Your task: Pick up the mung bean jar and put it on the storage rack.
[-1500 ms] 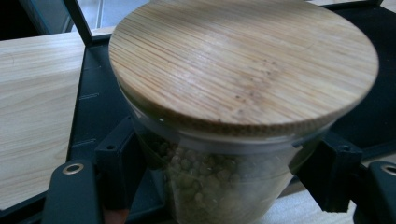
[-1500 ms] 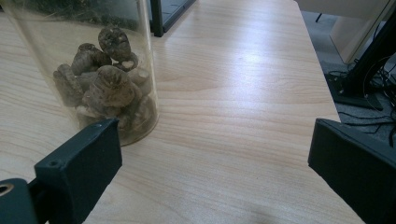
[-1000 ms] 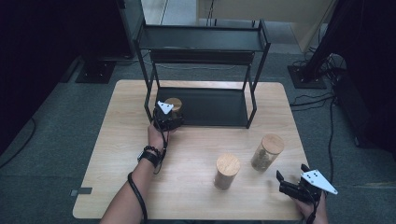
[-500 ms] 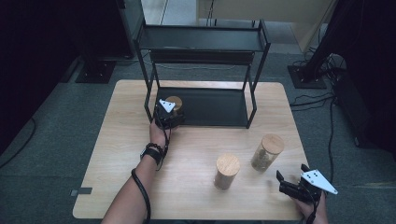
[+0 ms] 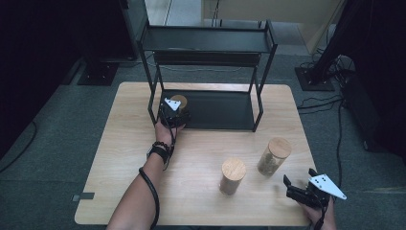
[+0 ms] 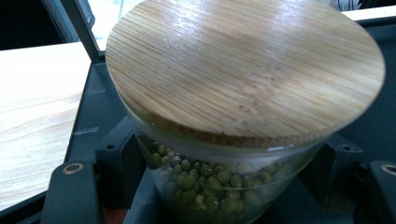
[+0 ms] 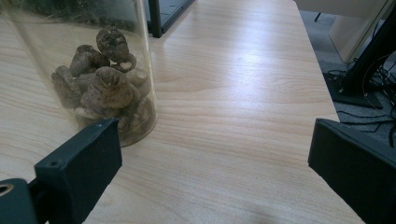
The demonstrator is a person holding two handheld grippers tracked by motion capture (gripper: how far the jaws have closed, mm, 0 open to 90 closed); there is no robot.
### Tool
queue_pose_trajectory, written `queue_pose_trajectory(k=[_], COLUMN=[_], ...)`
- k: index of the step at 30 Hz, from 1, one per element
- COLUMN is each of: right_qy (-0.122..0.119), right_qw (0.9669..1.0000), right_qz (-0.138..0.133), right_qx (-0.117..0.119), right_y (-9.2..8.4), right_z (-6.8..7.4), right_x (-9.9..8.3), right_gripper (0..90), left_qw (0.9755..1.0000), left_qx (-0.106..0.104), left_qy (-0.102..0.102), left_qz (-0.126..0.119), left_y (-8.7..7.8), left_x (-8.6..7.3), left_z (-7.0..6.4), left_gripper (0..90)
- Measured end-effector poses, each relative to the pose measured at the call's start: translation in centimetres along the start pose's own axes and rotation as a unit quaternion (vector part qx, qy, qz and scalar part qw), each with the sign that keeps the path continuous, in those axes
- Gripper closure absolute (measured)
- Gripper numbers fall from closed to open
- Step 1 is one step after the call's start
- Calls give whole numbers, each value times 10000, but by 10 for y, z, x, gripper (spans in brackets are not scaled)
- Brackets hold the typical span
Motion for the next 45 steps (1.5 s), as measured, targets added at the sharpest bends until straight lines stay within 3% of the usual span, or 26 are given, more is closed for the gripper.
queue_pose_trajectory(k=[9, 11, 13, 18, 45], right_qy=[-7, -7, 1, -21, -30], right_qw=[10000, 10000, 10000, 10000, 10000], right_qz=[-9, -12, -14, -18, -24], right_qx=[4, -1, 4, -12, -41], right_y=[0, 0, 0, 0, -1], right_z=[0, 0, 0, 1, 1], right_x=[0, 0, 0, 0, 0], right_gripper=[25, 25, 25, 25, 25], left_qw=[9998, 9997, 9996, 9995, 9989], left_qx=[-115, -147, -216, -270, -418], left_qy=[-115, -164, -111, 28, 208], left_qz=[65, 125, 135, 135, -17], left_y=[1, 3, 2, -2, -25], left_x=[-3, -7, -8, -12, -32], left_z=[-4, -6, -9, -13, -11], left_gripper=[218, 181, 87, 0, 0])
Point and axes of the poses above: each handheld gripper's, and its own axes: y roughly forward along the jaws, x roughly out of its top, z roughly to its left, the point moved 7 cm from there along y, roughly forward along the jaws, and after that the axes turned 14 degrees about z, right-handed, at the moved point
